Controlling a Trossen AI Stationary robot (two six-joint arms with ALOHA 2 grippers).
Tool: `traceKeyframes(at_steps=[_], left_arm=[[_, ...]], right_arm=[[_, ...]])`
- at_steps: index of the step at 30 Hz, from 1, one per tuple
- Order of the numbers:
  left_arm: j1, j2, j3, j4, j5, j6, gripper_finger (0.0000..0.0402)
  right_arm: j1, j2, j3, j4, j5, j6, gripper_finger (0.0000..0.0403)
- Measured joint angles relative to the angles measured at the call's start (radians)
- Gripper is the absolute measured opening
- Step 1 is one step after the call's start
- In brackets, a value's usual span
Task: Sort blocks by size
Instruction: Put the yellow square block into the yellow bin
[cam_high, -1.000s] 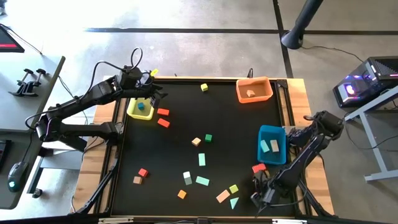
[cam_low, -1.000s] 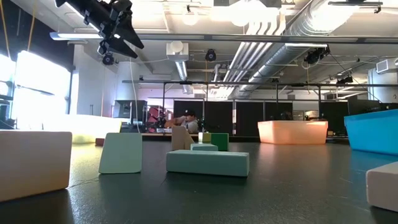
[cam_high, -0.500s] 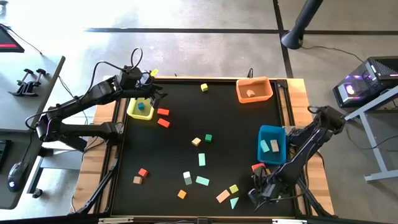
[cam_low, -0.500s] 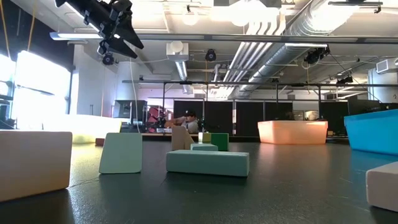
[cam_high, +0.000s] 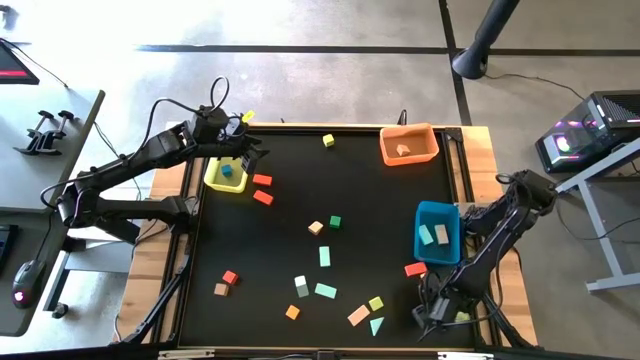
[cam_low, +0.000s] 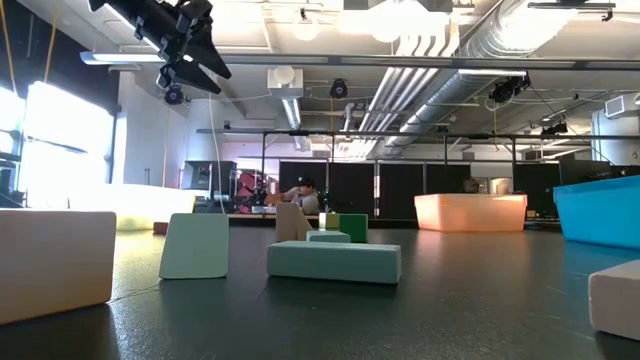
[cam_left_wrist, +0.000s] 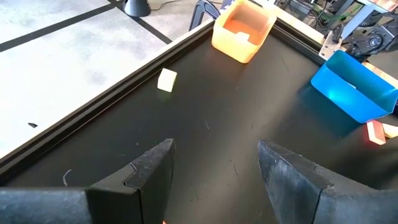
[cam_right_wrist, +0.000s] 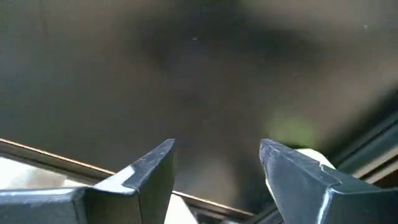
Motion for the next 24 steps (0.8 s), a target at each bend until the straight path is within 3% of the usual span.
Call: traceKeyframes(at_steps=[5, 10, 14, 18, 24], left_arm=[[0.000, 0.000, 0.000, 0.000, 0.000, 0.000, 0.0213], [0.000, 0.000, 0.000, 0.000, 0.000, 0.000, 0.0213], [0.000, 0.000, 0.000, 0.000, 0.000, 0.001, 0.0213], [0.000, 0.000, 0.000, 0.000, 0.000, 0.001, 0.0213], [0.000, 0.000, 0.000, 0.000, 0.000, 0.001, 0.0213]], right_arm=[[-0.012, -0.001, 0.037, -0.003, 0.054, -0.124, 0.0231], [-0.009, -0.003, 0.103, -0.116, 0.064, -0.188, 0.0231], [-0.002, -0.003, 0.117, -0.208, -0.017, -0.202, 0.0231], [0.014, 0.002, 0.094, -0.192, -0.045, -0.266, 0.0231], [0.017, 0.037, 0.063, -0.211, -0.170, -0.358, 0.0231]])
